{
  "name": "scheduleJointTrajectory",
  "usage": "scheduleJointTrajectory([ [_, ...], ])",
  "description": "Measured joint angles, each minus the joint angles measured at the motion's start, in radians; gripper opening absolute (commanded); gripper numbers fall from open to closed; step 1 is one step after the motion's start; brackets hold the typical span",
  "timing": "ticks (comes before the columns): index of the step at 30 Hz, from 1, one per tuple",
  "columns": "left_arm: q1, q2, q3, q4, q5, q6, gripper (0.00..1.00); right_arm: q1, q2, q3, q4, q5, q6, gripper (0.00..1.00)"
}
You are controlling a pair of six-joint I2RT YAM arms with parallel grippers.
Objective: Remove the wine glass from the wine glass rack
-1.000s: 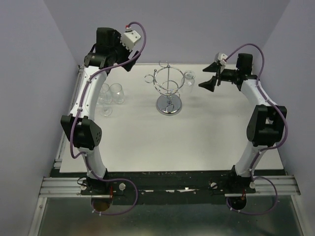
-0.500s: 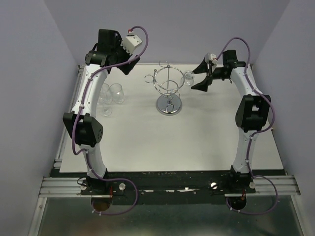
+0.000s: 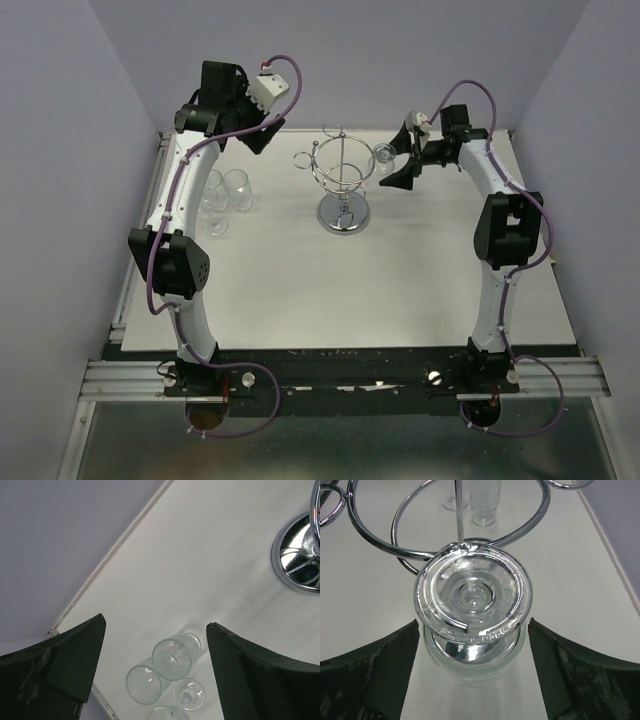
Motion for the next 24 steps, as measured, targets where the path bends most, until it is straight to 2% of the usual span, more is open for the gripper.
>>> scheduleJointTrajectory([
  [9,0.0,0.0,0.0,0.004,-0.012,-0.019,0.99,0.0,0.0,-0.009,0.039,0.001,0.029,0.84],
  [15,0.0,0.003,0.0,0.004,-0.018,-0.022,0.99,0.0,0.0,-0.01,0.043,0.001,0.027,0.66],
  [24,0.0,0.006,0.002,0.004,-0.019,-0.023,0.99,-0.002,-0.018,-0.026,0.046,0.015,0.036,0.5],
])
